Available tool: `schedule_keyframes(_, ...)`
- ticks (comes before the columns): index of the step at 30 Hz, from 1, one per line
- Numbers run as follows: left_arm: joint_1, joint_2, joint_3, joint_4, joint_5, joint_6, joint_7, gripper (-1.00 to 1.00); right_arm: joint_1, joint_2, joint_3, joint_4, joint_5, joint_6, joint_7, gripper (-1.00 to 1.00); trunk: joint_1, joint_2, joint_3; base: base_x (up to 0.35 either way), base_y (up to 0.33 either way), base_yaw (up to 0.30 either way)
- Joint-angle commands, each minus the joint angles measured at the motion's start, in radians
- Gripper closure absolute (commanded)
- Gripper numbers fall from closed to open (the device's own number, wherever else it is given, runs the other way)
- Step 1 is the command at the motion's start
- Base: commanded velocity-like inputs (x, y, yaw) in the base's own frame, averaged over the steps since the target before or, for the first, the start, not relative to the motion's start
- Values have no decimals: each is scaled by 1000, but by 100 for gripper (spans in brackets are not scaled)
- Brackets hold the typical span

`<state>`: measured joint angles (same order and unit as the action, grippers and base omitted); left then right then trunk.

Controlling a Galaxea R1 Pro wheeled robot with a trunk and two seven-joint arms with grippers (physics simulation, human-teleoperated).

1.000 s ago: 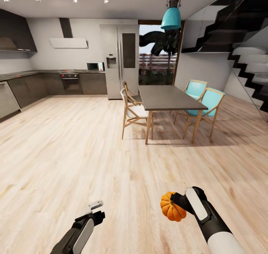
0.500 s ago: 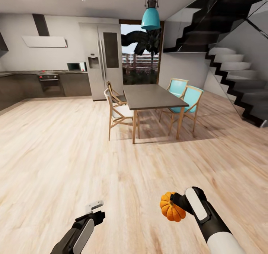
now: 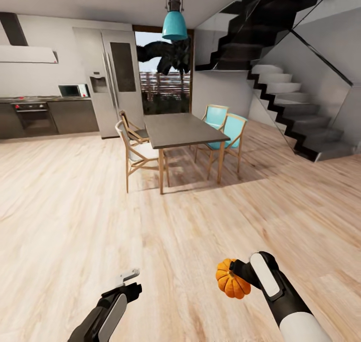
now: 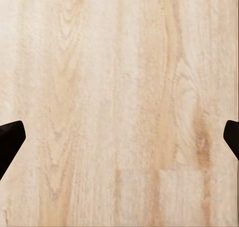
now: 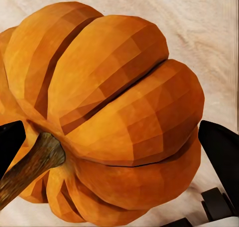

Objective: Place each of the two pumpkins and all three candles from the living room inside a cabinet in the living room (use any cabinet), then make sure every cabinet is closed, and position the cauldron so it is next to a table in the living room.

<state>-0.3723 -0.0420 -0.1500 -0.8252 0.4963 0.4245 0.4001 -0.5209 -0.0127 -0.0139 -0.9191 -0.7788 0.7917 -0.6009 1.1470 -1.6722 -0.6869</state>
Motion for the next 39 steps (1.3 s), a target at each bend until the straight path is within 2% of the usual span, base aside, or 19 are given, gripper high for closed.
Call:
schedule_keyframes(1,0,1,-3,-2,10,2,10,-100,-1,0,0,-1,-11,0,-10,100,0,-1,-1,0,0,-284)
schedule_keyframes(16,0,-1,-4,-4,11,3,10,-100,0,-1,-1,-1,-10,-2,-10,100,0,-1,-1,29,11,-284)
schedule_keyframes(25,0,-1,-5,-5,11,3,10,-100,-1,-1,-1,-1,-11,-3,-10,100,0,-1,-1,308,65,-285)
schedule_keyframes(31,0,-1,-21,-4,11,3,10,-100,0,-1,-3,0,-11,-14,-9,100,0,-1,-1,343,1,-285)
schedule_keyframes(39,0,-1,-26,-4,10,2,10,-100,-1,-1,-3,5,-11,-29,-11,100,0,-1,-1,344,0,-286)
